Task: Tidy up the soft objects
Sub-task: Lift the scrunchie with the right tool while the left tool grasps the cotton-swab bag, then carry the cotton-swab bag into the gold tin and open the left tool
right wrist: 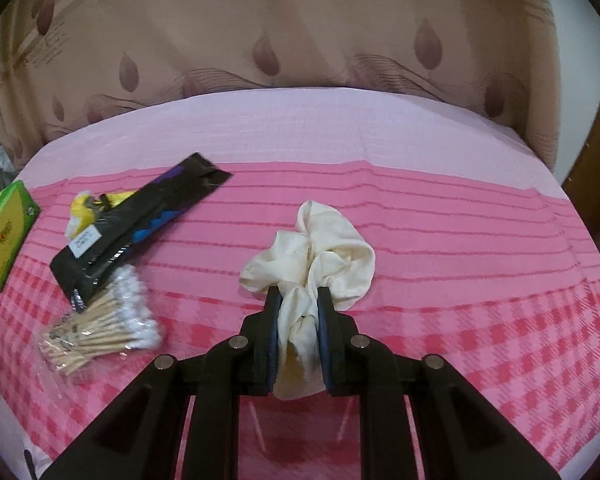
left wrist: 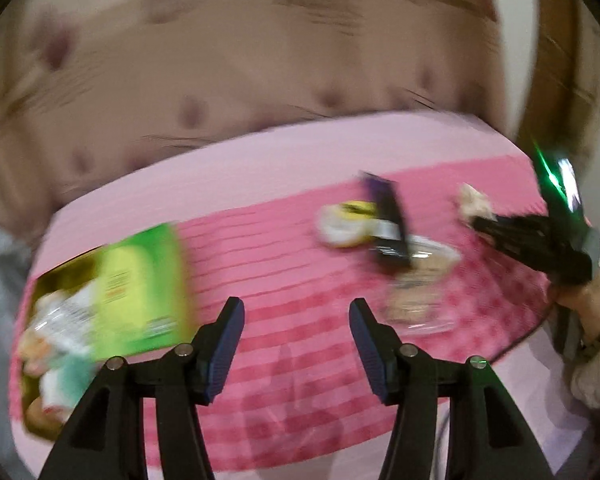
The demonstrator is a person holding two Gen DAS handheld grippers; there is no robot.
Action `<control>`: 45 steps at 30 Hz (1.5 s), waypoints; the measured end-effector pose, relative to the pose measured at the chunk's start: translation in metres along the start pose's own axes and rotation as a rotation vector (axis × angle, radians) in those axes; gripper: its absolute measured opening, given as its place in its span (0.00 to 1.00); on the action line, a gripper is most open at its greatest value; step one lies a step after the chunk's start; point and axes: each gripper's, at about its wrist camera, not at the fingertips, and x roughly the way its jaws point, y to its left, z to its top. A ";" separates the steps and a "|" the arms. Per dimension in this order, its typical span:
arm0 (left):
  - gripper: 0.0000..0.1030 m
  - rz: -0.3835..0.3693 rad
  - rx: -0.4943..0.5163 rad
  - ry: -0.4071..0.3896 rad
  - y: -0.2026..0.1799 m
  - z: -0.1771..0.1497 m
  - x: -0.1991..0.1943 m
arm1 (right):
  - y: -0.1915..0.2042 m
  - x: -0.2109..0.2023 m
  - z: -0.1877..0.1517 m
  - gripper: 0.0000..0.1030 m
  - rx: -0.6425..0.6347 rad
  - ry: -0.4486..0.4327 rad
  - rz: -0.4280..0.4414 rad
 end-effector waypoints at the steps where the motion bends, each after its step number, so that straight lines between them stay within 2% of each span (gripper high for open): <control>1: 0.54 -0.026 0.031 0.018 -0.013 0.004 0.010 | -0.005 -0.003 0.000 0.15 0.007 0.003 -0.008; 4: 0.54 -0.098 0.103 0.059 -0.045 0.010 0.031 | -0.019 -0.006 -0.004 0.15 0.007 0.011 -0.040; 7: 0.54 -0.130 0.124 0.100 -0.062 0.015 0.051 | -0.032 -0.011 -0.015 0.15 -0.005 0.013 -0.056; 18: 0.54 -0.144 0.153 0.200 -0.093 0.023 0.103 | -0.036 -0.014 -0.020 0.19 -0.002 0.007 -0.044; 21: 0.59 -0.134 0.144 0.193 -0.095 0.022 0.109 | -0.037 -0.013 -0.020 0.20 0.006 0.008 -0.035; 27: 0.58 -0.154 0.099 0.184 -0.091 0.019 0.107 | -0.038 -0.013 -0.021 0.20 0.006 0.008 -0.031; 28: 0.54 -0.152 0.099 0.182 -0.091 0.019 0.106 | -0.037 -0.013 -0.021 0.20 0.007 0.007 -0.031; 29: 0.41 -0.145 0.099 0.176 -0.092 0.018 0.105 | -0.037 -0.013 -0.021 0.20 0.007 0.008 -0.031; 32: 0.28 -0.139 0.090 0.159 -0.093 0.016 0.102 | -0.037 -0.014 -0.021 0.20 0.006 0.007 -0.033; 37: 0.21 -0.144 0.074 0.148 -0.092 0.010 0.092 | -0.036 -0.014 -0.021 0.20 0.004 0.008 -0.034; 45: 0.20 -0.161 0.042 0.140 -0.089 -0.003 0.069 | -0.036 -0.013 -0.021 0.22 0.005 0.008 -0.035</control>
